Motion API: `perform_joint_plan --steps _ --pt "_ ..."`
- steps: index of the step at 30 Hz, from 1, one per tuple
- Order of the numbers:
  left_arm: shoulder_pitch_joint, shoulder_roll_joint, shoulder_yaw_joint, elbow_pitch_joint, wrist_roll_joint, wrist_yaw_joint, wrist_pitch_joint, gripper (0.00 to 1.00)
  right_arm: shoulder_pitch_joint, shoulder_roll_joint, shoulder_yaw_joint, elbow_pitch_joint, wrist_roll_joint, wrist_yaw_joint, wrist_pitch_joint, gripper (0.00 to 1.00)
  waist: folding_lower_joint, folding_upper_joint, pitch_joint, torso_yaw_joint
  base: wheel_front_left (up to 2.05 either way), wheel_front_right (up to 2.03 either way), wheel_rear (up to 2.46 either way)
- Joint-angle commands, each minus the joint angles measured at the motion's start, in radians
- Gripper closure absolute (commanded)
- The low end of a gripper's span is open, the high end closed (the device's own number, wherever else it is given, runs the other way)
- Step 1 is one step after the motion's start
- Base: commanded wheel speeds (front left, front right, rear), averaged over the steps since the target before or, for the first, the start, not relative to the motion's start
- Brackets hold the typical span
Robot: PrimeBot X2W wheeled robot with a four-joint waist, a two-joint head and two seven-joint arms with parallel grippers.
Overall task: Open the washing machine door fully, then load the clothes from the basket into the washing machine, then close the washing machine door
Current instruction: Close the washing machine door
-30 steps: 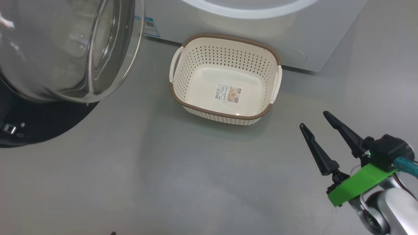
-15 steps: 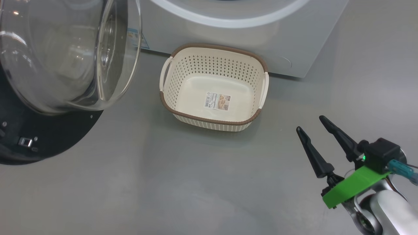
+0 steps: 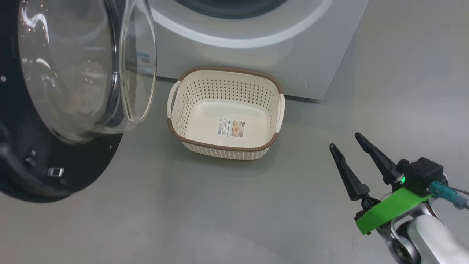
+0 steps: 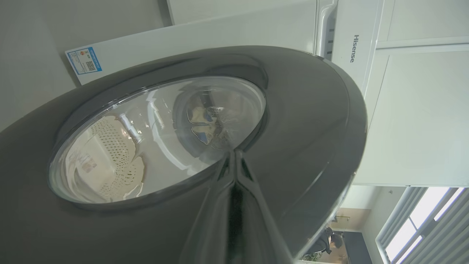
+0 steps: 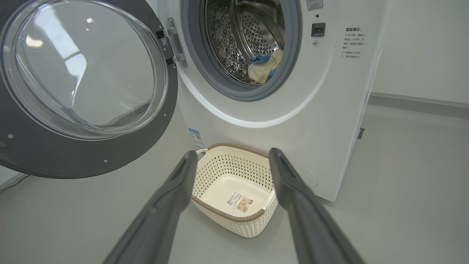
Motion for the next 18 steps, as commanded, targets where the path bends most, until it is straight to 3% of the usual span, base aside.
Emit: perform_joint_plan --steps 1,5,18 --pt "0.0 0.042 0.007 -0.051 -0.011 0.005 0.017 1.0 -0.009 -0.001 0.01 -0.022 0.006 0.0 -0.014 0.0 0.0 0.0 -0.013 -0.004 0.0 0.0 0.0" --pt "0.016 0.031 -0.007 -0.063 -0.007 0.012 0.027 1.0 -0.002 0.016 0.013 -0.009 0.006 0.0 -0.017 0.0 0.0 0.0 -0.036 -0.008 0.0 0.0 0.0" --pt "0.017 -0.038 -0.033 -0.049 -0.01 -0.045 0.006 1.0 0.003 0.043 0.018 0.001 0.011 0.0 -0.019 0.0 0.0 0.0 -0.073 -0.055 0.0 0.0 0.0"
